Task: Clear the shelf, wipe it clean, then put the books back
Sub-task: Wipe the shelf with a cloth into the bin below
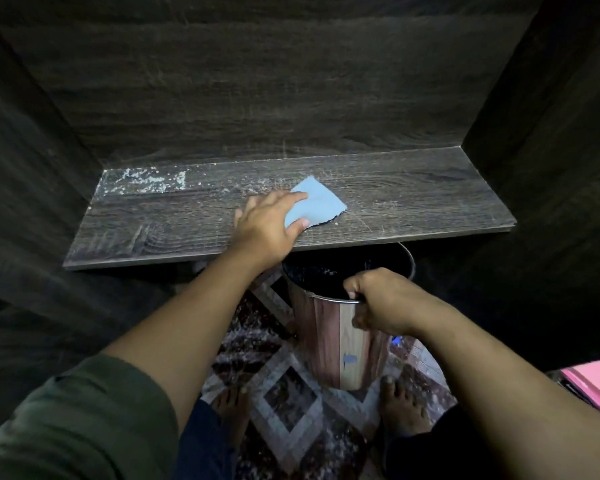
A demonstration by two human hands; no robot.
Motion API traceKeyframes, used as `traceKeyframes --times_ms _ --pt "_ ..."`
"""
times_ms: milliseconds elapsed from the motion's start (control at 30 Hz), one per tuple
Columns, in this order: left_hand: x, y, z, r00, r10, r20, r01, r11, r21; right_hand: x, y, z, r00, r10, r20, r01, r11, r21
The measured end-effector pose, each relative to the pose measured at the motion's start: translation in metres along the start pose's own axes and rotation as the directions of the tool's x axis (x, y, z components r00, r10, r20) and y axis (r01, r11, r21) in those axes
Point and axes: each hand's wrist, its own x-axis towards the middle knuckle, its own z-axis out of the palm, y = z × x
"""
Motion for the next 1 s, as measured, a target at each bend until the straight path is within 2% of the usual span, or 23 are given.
traceKeyframes --times_ms 167,267,333,367,467,500,533,600,633,700,767,800,867,900,1000 --pt "-0.009 0.001 0.002 0.987 0.144 -0.075 -0.148 0.988 -0.05 0.001 -0.004 0.004 1.0 -0.014 0.012 0.014 1.0 -0.006" --pt "-0.007 0.003 -0.007 0.946 0.297 0.131 -0.26 0.935 -0.24 -0.002 -0.01 0.005 0.999 -0.042 0.025 0.043 0.998 -0.036" --pt "-0.006 0.005 -0.017 0.914 0.331 0.236 -0.226 0.896 -0.381 -0.003 -0.012 0.004 0.998 -0.041 0.041 0.043 0.998 -0.037" --pt "-0.007 0.005 -0.019 0.928 0.317 0.195 -0.217 0.887 -0.406 -0.004 -0.011 0.004 0.998 -0.036 0.048 0.037 0.999 -0.028" --pt "-0.012 0.004 -0.016 0.967 0.197 -0.161 -0.234 0.938 -0.255 -0.005 -0.011 0.002 0.998 -0.029 0.061 0.03 0.999 -0.017" --pt "-0.014 0.004 -0.014 0.964 0.142 -0.225 -0.184 0.967 -0.176 -0.005 -0.012 0.002 0.998 -0.029 0.062 0.03 0.999 -0.015" --pt "-0.015 0.002 -0.011 0.971 0.083 -0.225 -0.108 0.989 -0.101 -0.005 -0.013 0.001 0.998 -0.032 0.061 0.033 0.999 -0.01" --pt "-0.015 -0.003 -0.008 0.993 0.013 -0.115 -0.009 1.0 0.029 -0.004 -0.016 0.0 0.998 -0.041 0.056 0.041 0.999 -0.01" --pt "-0.015 -0.006 -0.009 0.998 0.032 -0.059 -0.03 0.999 0.034 -0.003 -0.017 -0.001 0.998 -0.047 0.052 0.048 0.999 -0.018" --pt "-0.014 -0.011 -0.02 0.992 0.109 0.069 -0.1 0.988 -0.121 0.001 -0.022 -0.002 0.996 -0.073 0.049 0.074 0.997 -0.037" --pt "-0.012 -0.019 -0.037 0.973 0.131 0.188 -0.067 0.948 -0.312 0.005 -0.027 -0.002 0.994 -0.097 0.045 0.099 0.995 -0.032" --pt "-0.011 -0.028 -0.043 0.978 0.105 0.178 -0.037 0.936 -0.349 0.008 -0.03 -0.002 0.994 -0.104 0.043 0.105 0.994 -0.025" --pt "-0.007 -0.056 -0.054 0.999 -0.03 -0.015 0.023 0.951 -0.307 0.013 -0.036 -0.002 0.993 -0.106 0.043 0.106 0.994 -0.007" --pt "-0.007 -0.072 -0.059 0.985 -0.122 -0.126 0.09 0.967 -0.237 0.016 -0.04 -0.001 0.993 -0.109 0.04 0.109 0.994 0.004" --pt "-0.011 -0.11 -0.073 0.857 -0.354 -0.374 0.362 0.931 -0.051 0.022 -0.05 0.002 0.99 -0.138 0.026 0.137 0.99 0.022"
